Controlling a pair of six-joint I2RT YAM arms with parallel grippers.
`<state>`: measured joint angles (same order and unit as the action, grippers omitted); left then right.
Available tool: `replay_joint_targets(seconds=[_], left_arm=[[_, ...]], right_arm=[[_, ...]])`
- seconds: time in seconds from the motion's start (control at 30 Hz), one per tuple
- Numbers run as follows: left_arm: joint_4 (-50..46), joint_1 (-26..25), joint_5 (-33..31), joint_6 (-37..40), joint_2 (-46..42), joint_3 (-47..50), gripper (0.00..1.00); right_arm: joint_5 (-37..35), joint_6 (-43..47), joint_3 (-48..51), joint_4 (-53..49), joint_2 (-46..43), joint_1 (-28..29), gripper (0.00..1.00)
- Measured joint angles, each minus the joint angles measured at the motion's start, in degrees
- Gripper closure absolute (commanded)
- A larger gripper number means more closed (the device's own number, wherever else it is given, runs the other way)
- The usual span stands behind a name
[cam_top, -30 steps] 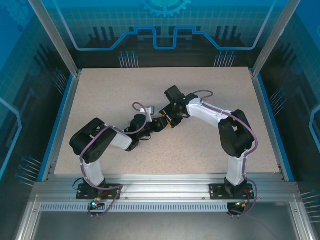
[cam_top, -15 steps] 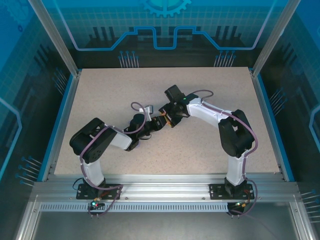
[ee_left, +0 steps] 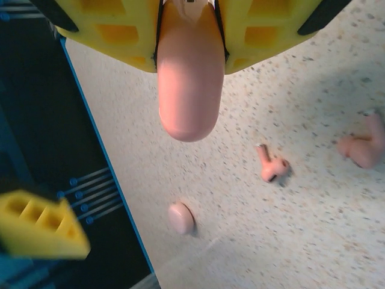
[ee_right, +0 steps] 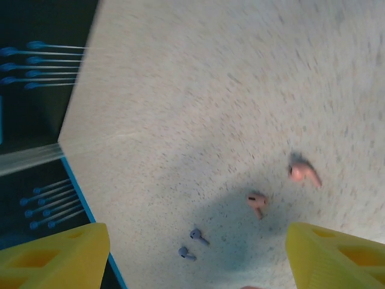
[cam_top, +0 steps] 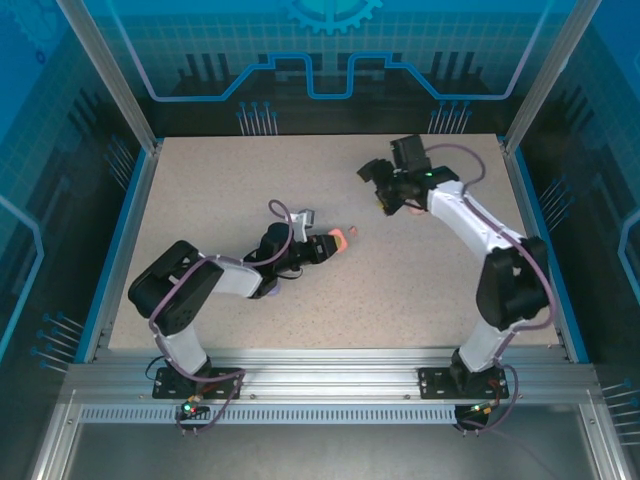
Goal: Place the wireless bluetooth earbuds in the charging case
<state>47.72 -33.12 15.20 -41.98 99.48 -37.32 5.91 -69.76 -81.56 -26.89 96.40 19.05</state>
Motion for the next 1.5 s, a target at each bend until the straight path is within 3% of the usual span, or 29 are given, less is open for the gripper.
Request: replay_joint_targets(seconds=[0.17,0.5,0.87,1.17,1.5], left_arm=[[-6.51,0.28,3.67,4.07,-4.33,-3.04,0.96],[-15.39,1.81,10.4,7.74,-5.81,-7.72,0.95],[-20.5,1.9,15.1,9.14,-6.56,-12.13,0.95],[-23.58,2.29,15.74,9.14,-6.58,-12.39,0.95],[-23.41,2.32,17.31,9.16,-10.34,-13.18,0.95]], right_arm=[[1.75,11.93,14.05,5.68,-10.56,-0.11,0.23],[13.16,25.0,34.03,19.37,-18.38,-0.87,0.24],[23.67,28.06,35.82,30.53,-18.82,-1.11,0.27],[25.24,28.24,35.82,32.79,-13.7,-1.46,0.31],[24.5,26.18,40.61,33.81,-9.57,-7.28,0.33]])
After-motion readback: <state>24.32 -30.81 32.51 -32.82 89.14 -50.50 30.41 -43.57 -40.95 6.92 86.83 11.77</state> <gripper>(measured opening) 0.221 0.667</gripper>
